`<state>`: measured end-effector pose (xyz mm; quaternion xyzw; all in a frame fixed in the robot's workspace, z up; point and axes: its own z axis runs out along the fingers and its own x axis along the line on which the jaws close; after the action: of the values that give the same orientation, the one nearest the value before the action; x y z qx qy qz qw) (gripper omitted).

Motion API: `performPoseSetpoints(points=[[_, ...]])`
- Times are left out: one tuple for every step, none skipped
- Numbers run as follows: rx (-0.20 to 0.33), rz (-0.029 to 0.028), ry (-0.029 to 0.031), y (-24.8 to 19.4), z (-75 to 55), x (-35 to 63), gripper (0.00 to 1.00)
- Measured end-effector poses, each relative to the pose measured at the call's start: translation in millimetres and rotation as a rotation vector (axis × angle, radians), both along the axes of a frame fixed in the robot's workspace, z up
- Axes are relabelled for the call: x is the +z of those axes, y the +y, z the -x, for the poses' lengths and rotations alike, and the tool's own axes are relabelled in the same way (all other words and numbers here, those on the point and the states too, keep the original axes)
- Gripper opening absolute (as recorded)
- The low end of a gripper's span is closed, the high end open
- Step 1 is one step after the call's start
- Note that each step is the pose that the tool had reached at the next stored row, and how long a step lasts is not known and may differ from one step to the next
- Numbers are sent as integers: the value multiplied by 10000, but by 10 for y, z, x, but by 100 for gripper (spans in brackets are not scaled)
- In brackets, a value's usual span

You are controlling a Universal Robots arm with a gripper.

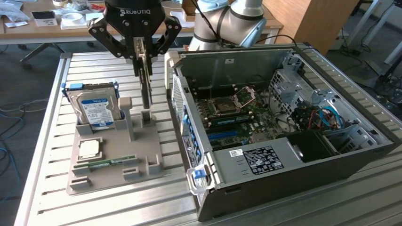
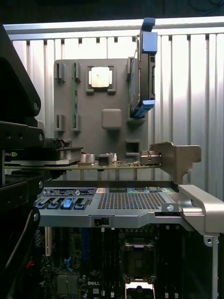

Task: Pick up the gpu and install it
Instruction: 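Pick up the gpu and move the gpu toward the slot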

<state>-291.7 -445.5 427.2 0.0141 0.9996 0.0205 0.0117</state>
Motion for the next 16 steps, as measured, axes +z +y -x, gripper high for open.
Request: performPoseSetpoints(points=[[1,0,0,0,-2,0,27],[1,0,1,0,-6,1,27],[3,0,0,0,-13,1,27],[1,0,0,0,-20,2,27],[0,0,0,0,-29,4,27],[0,0,0,0,-40,4,27],[1,-1,0,0,-54,4,27],[0,-1,-1,0,-75,4,27],[0,-2,0,0,-97,4,27],[0,-2,0,0,-121,4,27],[0,-3,0,0,-145,4,27],[1,-6,-1,0,-173,4,27],[1,-11,0,0,-200,4,27],[1,-17,0,0,-228,5,27],[1,-23,0,0,-258,4,27],[0,-29,0,0,-290,5,27]])
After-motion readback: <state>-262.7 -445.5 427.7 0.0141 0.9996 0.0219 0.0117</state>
